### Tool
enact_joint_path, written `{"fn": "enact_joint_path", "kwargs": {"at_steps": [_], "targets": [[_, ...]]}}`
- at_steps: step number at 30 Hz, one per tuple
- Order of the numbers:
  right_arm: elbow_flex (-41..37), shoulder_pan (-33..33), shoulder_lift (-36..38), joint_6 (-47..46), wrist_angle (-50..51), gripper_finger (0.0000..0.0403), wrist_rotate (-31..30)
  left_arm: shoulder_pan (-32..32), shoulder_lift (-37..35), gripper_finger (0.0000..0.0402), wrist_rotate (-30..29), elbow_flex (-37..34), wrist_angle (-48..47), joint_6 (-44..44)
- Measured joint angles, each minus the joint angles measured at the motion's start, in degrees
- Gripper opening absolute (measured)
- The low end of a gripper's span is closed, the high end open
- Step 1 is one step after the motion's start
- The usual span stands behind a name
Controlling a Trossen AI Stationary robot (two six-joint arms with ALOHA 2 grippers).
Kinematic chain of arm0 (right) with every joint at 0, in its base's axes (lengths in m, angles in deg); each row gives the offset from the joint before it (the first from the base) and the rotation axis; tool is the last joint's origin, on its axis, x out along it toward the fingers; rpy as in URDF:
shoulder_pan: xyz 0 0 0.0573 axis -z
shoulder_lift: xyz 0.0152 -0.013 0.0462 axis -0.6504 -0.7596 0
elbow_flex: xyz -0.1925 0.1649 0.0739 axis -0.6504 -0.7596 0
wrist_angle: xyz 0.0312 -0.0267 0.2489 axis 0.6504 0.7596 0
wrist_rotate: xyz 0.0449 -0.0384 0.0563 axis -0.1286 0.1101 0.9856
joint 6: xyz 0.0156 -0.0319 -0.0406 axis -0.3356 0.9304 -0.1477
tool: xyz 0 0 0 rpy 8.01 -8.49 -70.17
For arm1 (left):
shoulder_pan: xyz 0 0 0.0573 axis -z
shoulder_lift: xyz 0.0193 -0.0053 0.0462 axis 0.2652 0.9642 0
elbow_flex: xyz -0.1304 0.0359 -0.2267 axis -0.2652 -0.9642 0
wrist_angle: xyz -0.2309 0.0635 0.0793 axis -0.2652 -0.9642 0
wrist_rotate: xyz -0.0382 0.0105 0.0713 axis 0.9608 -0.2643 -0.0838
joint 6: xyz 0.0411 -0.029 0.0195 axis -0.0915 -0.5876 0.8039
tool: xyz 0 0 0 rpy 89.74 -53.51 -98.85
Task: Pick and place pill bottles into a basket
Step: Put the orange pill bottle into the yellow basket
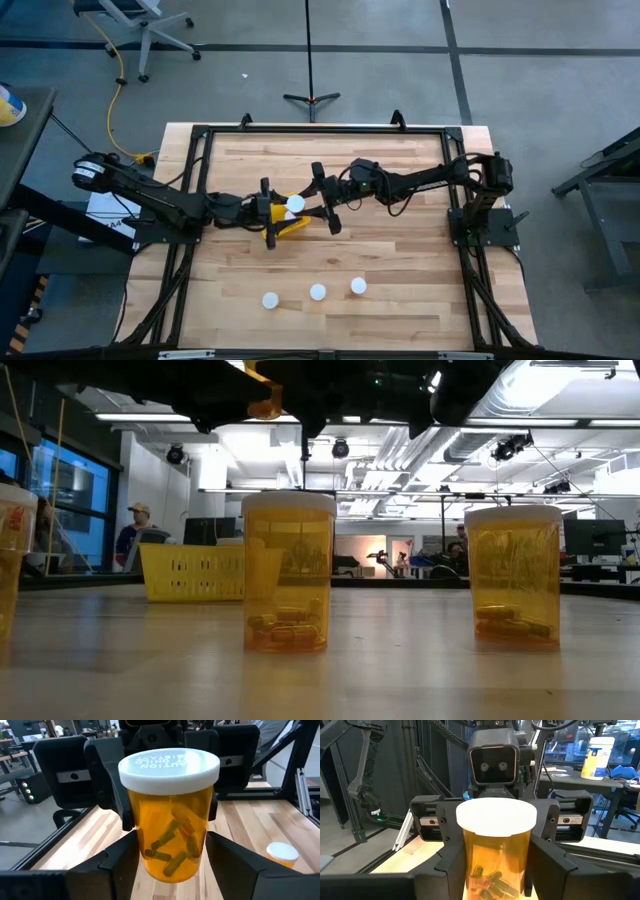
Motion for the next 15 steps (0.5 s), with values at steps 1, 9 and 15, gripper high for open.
{"fn": "enact_joint_path", "kwargs": {"at_steps": [1, 9, 15], "targets": [[0.00, 0.00, -0.02, 0.02, 0.12, 0.0168, -0.04, 0.00, -0.26, 0.0263, 0.10, 0.00, -0.77, -0.10], [0.00, 0.07, -0.06, 0.15, 0.08, 0.0169, -0.22, 0.02, -6.52, 0.0265, 2.32, 0.04, -11.08, -4.63], [0.00, 0.13, -0.06, 0.43, 0.73, 0.0169, -0.42, 0.07, -13.74, 0.0256, 3.02, 0.04, -15.53, -5.59]]}}
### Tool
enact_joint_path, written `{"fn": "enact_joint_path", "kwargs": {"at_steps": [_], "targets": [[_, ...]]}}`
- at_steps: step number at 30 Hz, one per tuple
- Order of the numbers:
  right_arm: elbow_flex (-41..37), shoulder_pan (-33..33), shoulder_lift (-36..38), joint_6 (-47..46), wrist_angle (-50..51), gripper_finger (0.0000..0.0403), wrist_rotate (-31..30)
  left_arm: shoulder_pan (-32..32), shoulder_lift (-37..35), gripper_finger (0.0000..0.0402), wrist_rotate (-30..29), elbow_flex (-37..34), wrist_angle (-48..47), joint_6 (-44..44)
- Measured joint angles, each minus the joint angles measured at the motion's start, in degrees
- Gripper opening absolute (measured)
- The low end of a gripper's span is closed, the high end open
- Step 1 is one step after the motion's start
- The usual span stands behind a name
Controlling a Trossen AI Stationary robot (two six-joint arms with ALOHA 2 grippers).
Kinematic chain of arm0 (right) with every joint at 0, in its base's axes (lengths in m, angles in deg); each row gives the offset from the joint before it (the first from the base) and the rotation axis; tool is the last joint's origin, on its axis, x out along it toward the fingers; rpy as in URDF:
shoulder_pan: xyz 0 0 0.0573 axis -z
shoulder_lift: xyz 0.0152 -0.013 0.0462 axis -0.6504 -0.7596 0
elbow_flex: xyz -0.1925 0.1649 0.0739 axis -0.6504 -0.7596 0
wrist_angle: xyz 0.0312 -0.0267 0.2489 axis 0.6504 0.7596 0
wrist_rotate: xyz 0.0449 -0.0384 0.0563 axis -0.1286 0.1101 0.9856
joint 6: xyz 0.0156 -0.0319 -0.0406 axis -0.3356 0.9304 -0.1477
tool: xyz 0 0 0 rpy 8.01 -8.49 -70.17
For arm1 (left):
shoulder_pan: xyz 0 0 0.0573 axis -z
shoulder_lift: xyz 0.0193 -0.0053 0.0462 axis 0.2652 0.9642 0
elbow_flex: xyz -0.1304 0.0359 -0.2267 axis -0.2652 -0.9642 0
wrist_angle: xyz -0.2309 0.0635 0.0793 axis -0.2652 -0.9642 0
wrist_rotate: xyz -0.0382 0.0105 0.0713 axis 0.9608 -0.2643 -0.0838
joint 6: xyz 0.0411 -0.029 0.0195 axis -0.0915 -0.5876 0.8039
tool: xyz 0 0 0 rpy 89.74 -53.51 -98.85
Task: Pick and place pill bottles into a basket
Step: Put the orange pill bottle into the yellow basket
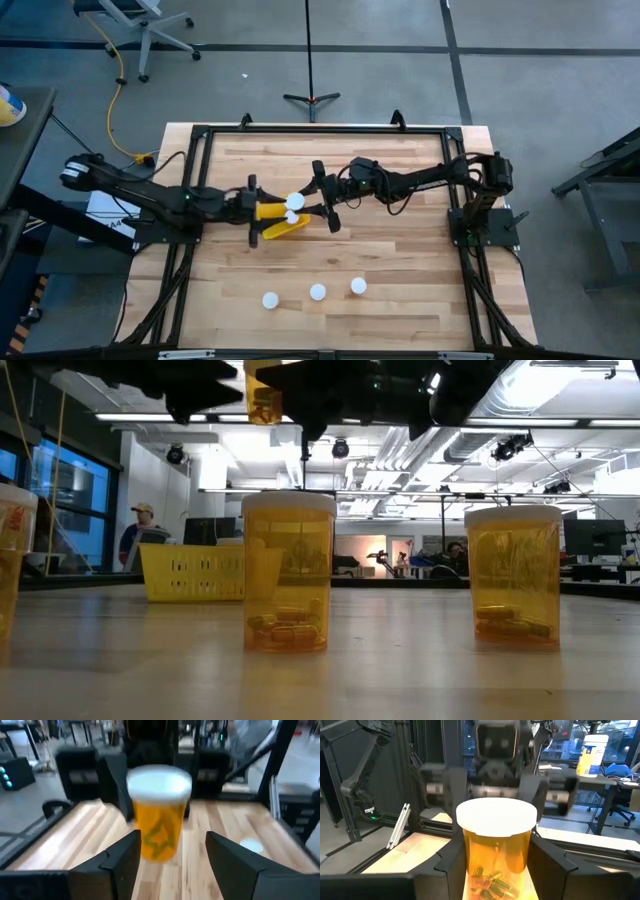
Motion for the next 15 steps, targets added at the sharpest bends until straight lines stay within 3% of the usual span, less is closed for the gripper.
{"fn": "enact_joint_path", "kwargs": {"at_steps": [6, 15], "targets": [[0.00, -0.02, 0.00, 0.20, 0.05, 0.0169, 0.18, -0.02, -4.31, 0.0255, -0.19, 0.04, -0.26, 1.11], [0.00, -0.04, 0.00, 1.56, -0.58, 0.0169, 0.37, -0.06, -1.69, 0.0255, -3.14, -0.03, 2.41, 3.28]]}}
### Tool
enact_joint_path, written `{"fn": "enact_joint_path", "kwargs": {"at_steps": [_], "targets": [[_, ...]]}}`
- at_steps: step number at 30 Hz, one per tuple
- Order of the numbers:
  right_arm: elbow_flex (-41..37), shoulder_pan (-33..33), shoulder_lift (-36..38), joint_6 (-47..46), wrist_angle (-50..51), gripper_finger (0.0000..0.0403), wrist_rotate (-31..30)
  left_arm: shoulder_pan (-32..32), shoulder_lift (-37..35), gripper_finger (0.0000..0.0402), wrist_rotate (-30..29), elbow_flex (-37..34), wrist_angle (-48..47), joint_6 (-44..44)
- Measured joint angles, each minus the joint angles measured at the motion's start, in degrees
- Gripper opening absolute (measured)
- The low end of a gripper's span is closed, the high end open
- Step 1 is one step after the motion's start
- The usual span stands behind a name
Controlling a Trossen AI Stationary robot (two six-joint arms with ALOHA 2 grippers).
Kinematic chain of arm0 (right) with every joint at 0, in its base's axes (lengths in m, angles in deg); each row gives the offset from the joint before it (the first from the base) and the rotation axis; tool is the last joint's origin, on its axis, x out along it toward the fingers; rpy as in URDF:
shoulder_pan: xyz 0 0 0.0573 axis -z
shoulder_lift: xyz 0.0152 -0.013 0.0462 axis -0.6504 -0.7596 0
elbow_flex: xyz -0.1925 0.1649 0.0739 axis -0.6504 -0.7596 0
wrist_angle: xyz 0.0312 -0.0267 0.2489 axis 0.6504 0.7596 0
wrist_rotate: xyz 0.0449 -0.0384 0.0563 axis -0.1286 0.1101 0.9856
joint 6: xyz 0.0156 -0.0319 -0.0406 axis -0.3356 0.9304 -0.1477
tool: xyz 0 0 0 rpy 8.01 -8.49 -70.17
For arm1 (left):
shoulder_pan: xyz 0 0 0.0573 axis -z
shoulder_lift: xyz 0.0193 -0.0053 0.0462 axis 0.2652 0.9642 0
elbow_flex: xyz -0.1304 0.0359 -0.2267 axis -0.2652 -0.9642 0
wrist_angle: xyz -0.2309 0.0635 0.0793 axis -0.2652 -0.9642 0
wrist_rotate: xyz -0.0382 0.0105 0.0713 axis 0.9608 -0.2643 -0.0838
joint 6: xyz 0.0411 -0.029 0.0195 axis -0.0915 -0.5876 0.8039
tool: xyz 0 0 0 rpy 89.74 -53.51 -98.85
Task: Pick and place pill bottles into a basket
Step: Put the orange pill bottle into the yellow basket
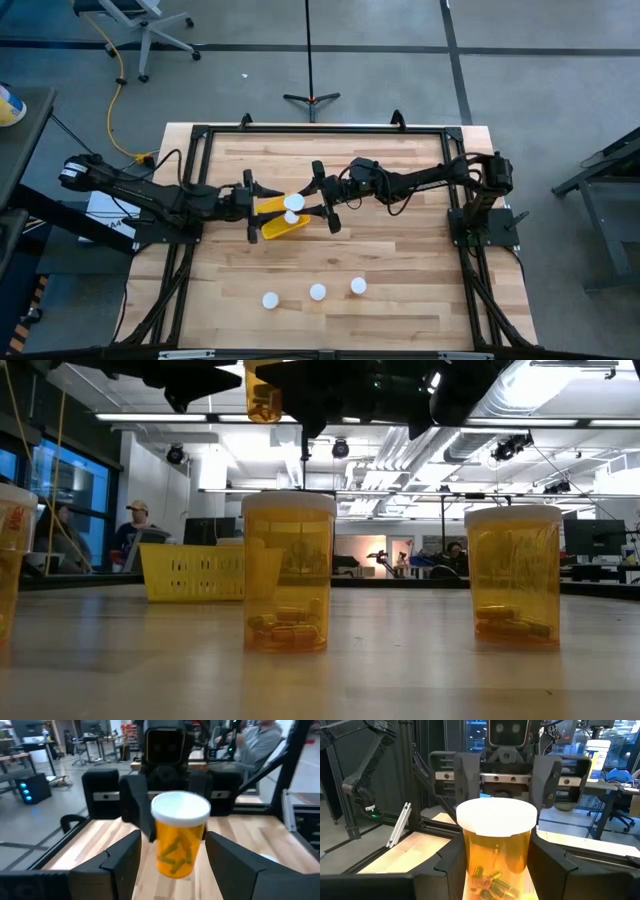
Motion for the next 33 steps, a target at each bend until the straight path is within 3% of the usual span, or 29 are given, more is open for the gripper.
{"fn": "enact_joint_path", "kwargs": {"at_steps": [20, 33], "targets": [[0.02, 0.00, 0.02, 0.15, -0.31, 0.0169, 0.36, -0.03, 4.00, 0.0260, -0.44, 0.03, 6.26, 1.02], [0.04, -0.02, 0.04, 0.13, -0.62, 0.0170, 0.48, -0.03, 6.49, 0.0373, -2.86, 0.03, 9.35, 1.04]]}}
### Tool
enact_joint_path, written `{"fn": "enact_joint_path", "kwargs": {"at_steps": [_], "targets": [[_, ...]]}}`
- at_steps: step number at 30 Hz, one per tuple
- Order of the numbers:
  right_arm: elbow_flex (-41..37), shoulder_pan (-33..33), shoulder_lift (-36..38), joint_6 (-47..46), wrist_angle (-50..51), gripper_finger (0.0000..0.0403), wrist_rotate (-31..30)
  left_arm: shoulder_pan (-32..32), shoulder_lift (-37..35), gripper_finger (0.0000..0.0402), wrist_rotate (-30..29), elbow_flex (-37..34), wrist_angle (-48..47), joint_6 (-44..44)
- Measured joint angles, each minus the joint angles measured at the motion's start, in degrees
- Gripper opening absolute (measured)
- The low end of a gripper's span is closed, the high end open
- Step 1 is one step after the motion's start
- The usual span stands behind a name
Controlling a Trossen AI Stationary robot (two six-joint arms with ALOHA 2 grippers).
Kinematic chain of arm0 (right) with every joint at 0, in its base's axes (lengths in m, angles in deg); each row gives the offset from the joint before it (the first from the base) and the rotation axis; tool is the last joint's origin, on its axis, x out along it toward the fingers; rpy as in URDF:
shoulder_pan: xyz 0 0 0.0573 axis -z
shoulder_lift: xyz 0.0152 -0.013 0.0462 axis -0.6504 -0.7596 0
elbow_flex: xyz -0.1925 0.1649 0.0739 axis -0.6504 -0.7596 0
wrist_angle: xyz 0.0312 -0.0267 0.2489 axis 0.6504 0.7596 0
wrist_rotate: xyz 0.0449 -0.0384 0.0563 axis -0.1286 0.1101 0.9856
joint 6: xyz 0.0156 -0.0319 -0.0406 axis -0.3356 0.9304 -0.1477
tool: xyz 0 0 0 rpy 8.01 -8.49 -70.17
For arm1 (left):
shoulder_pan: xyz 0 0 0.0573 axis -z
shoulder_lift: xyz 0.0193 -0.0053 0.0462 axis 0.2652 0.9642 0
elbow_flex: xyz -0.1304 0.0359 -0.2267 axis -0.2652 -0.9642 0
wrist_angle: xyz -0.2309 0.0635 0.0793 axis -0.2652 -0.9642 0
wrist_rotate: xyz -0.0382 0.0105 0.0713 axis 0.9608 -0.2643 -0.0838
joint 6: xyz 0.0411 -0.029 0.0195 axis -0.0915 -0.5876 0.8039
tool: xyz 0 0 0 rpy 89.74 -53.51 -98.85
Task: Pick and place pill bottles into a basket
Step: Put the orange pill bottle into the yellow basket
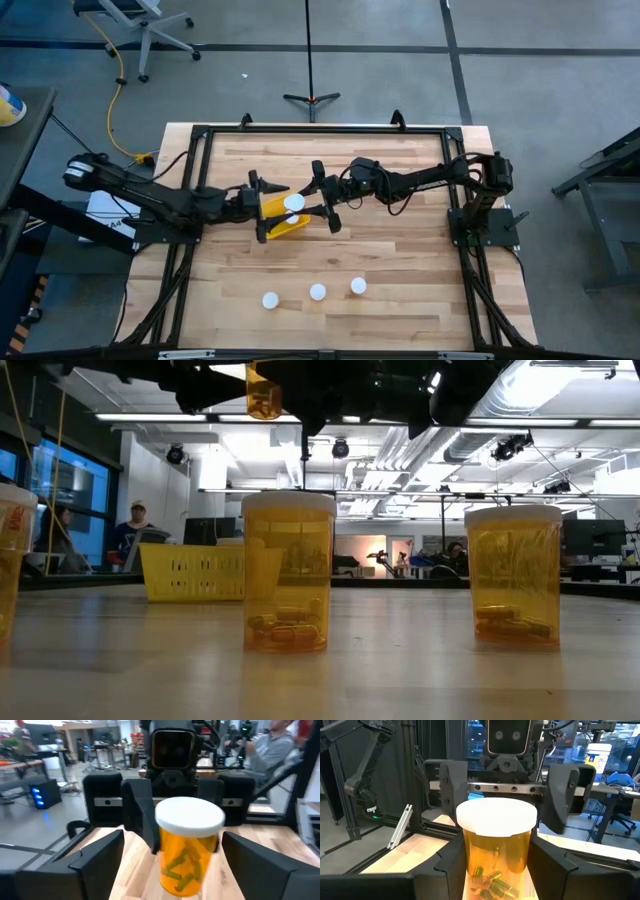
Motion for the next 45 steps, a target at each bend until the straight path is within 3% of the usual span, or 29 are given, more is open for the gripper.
{"fn": "enact_joint_path", "kwargs": {"at_steps": [6, 18, 27, 38, 45], "targets": [[0.00, 0.00, 0.02, 0.00, -0.09, 0.0170, -0.06, -0.02, 2.01, 0.0370, -1.57, 0.00, 4.33, 1.73], [0.00, -0.02, 0.04, 0.02, -0.02, 0.0170, 0.14, -0.31, 4.55, 0.0324, -0.83, 0.04, 7.34, 1.95], [0.00, 0.07, 0.04, -0.02, -0.14, 0.0170, -0.02, -4.17, 5.69, 0.0295, 5.41, 0.04, 9.58, 1.47], [0.00, 0.07, 0.04, -0.33, -0.22, 0.0170, 0.13, -4.09, 5.69, 0.0240, 5.05, 0.04, 9.76, 2.54], [0.00, 0.26, 0.04, -0.72, -0.42, 0.0174, -0.22, -4.04, 5.71, 0.0240, 4.26, 0.04, 10.37, 2.98]]}}
